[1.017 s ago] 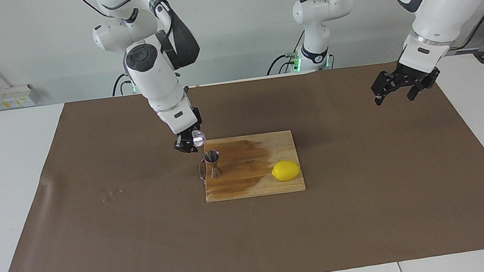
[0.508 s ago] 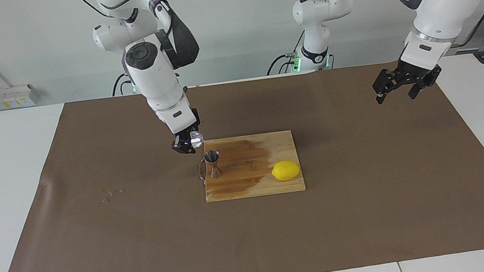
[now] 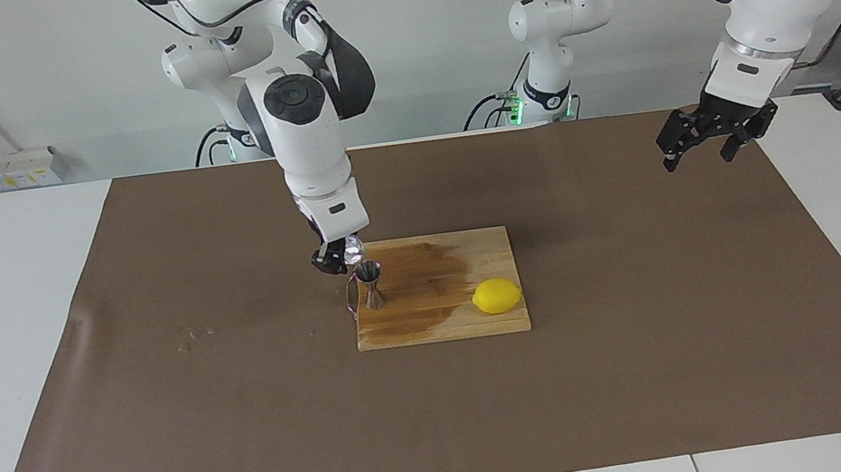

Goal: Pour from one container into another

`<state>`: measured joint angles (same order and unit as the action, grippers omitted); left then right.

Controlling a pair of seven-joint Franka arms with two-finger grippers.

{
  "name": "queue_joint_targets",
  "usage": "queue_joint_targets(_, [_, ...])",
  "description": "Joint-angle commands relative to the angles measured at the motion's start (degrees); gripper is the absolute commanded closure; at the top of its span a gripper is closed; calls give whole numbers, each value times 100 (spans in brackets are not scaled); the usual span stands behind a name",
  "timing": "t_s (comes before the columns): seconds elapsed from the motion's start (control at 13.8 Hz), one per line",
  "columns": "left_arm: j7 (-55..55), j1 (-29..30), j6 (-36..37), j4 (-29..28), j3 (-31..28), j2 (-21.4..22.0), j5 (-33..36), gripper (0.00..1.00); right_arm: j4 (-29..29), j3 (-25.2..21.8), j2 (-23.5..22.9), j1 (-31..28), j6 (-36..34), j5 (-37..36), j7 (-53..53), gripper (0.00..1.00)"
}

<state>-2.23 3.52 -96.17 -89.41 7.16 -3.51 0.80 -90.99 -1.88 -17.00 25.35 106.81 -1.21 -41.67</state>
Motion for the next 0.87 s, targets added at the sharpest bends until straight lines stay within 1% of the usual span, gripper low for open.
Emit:
queue_joint_targets(0.0, [-41, 26, 98, -103, 22, 140, 96, 0, 143, 21, -110, 5, -204, -274, 124, 100])
queue_joint_targets(0.29, [-50, 34, 124, -103, 22, 140, 87, 0, 134, 21, -207, 127, -415, -608, 124, 100])
queue_joint_targets(0.58, [-50, 43, 352, -103, -4, 157, 70, 0, 213, 21, -356, 172, -424, -670, 142, 100])
queue_joint_targets(0.8, [-41, 34, 388, -103, -4, 157, 61, 0, 222, 21, -453, 180, -442, -723, 203, 100])
